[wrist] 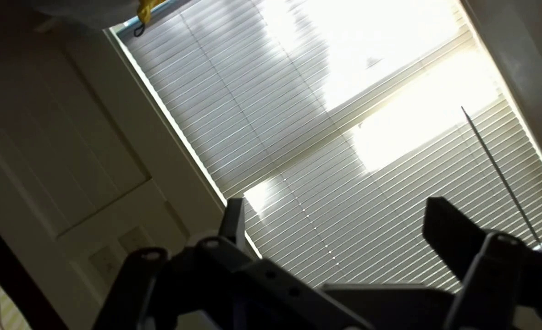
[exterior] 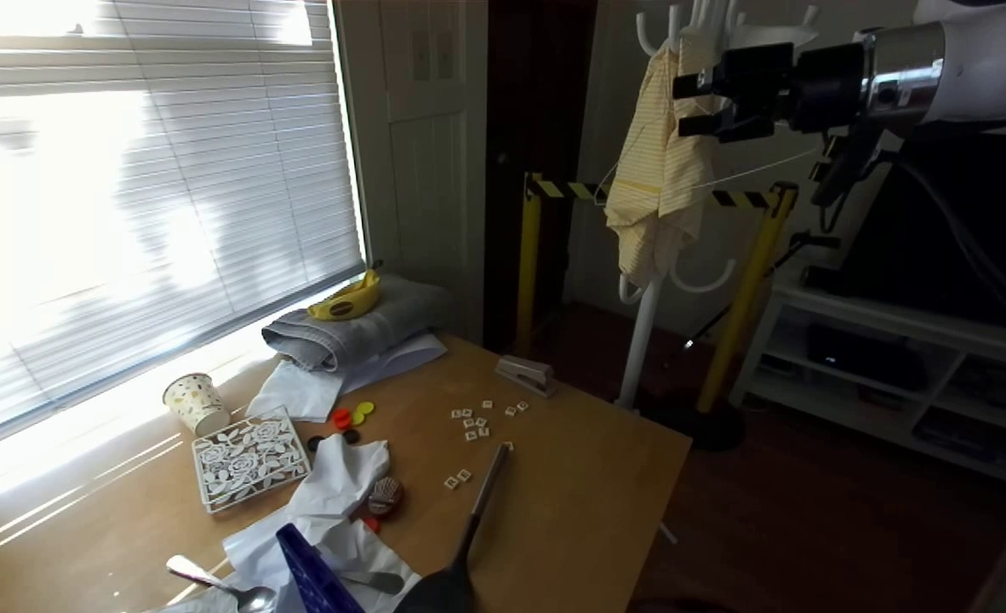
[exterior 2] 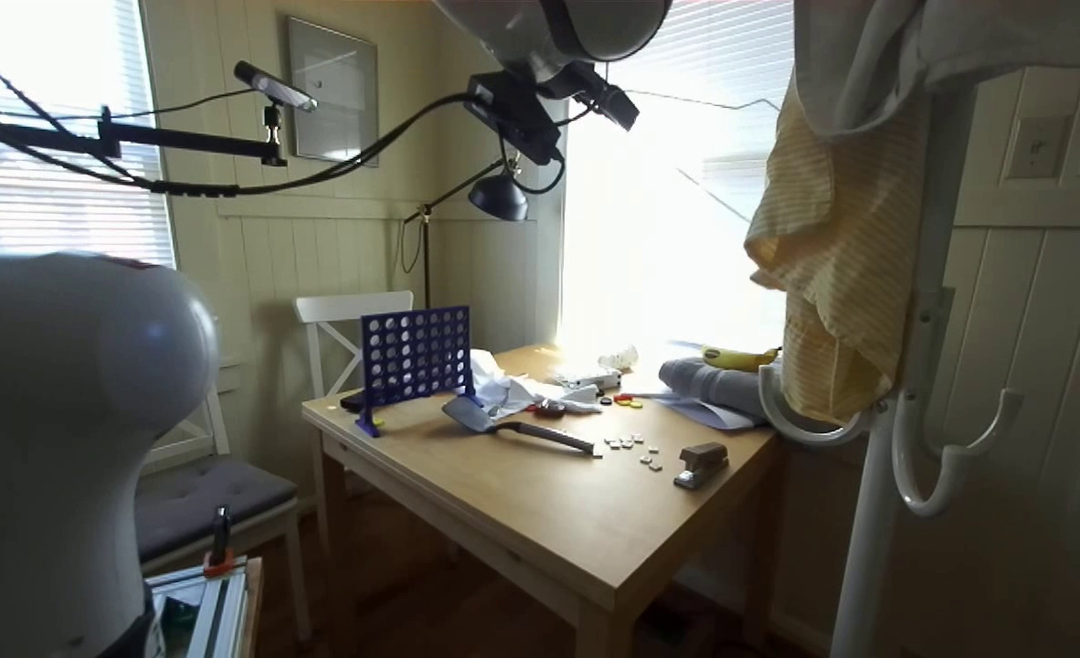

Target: Take the hanger off the bottom right hook and hang it on the top left hook

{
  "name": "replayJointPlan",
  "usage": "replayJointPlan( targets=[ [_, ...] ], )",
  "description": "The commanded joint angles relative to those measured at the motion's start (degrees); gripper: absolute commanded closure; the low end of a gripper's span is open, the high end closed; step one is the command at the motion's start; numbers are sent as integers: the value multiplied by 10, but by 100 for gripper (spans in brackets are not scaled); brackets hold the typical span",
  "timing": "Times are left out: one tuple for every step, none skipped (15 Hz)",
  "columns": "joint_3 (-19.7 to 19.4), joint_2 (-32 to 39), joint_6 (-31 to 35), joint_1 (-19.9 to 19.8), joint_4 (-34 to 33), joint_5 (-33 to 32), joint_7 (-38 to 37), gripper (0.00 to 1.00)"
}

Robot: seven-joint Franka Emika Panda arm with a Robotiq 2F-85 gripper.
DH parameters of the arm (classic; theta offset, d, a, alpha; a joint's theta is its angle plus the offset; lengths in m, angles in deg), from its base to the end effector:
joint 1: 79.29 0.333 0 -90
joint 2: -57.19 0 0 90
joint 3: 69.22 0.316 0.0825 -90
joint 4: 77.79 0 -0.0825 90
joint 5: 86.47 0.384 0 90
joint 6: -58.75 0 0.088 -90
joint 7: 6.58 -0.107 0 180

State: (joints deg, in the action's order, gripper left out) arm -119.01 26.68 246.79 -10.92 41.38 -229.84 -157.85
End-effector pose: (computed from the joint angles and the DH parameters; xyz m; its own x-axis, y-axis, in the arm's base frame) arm 0.4199 0.1300 0.5925 0.4344 -0.3514 0.8294 0.3731 -0.7678 -0.5207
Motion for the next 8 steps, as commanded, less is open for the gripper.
replayJointPlan(
  targets=[
    [-56,14,-7,34,-31,-2,43,0],
    [-73,21,-3,41,-39,-4,42,0],
    [-93,30,1,53,-51,-6,38,0],
    [-112,35,2,64,-58,-3,38,0],
    [-146,39,15,91,-70,1,37,0],
    [-178,47,34,117,-84,8,33,0],
    [-190,65,46,120,-89,14,33,0],
    [-204,81,52,115,-76,108,137,0]
  ],
)
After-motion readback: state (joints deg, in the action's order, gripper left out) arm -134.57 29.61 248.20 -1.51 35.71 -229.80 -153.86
